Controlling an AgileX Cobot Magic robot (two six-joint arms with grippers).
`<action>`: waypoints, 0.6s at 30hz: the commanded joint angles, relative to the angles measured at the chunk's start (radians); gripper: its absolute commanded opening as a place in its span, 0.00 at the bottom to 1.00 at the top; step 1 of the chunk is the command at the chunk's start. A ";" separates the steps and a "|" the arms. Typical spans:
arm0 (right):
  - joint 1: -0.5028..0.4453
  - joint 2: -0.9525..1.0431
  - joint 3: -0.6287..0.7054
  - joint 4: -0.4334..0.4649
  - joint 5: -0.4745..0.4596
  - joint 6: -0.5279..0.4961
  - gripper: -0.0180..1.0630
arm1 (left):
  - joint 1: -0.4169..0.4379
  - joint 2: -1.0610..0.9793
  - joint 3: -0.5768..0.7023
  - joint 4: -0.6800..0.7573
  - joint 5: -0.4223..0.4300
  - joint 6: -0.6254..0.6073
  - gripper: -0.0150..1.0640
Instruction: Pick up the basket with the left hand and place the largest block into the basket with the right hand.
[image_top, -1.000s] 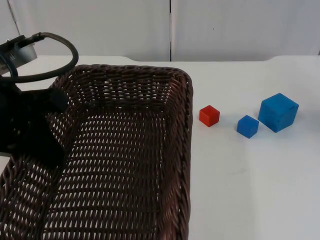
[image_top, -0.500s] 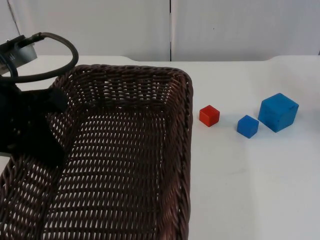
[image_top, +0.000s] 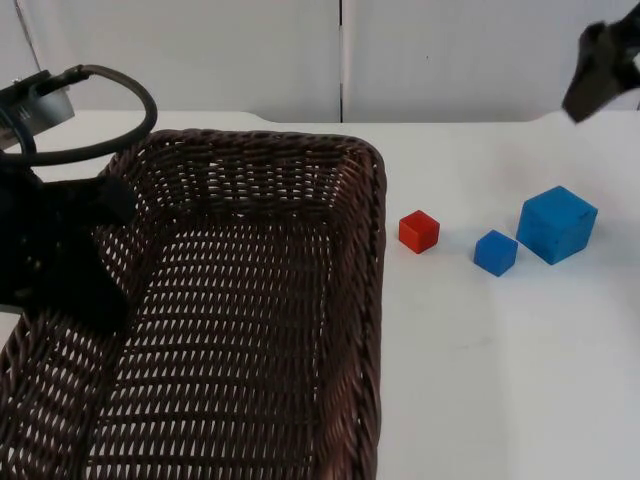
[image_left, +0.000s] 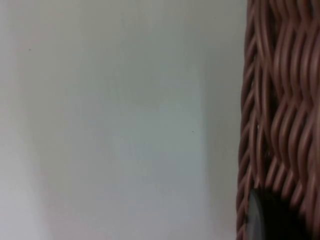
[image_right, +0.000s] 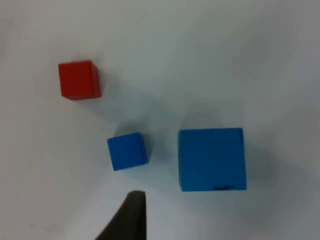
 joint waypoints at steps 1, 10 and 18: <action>0.005 0.019 -0.006 0.002 -0.010 -0.009 0.99 | -0.006 -0.013 0.002 -0.034 0.005 -0.005 0.01; 0.001 0.085 -0.006 -0.018 -0.088 0.010 0.99 | -0.006 -0.013 0.002 -0.030 0.005 -0.005 0.01; -0.001 0.167 -0.006 -0.023 -0.148 0.011 0.85 | -0.006 -0.013 0.002 -0.028 0.005 -0.005 0.01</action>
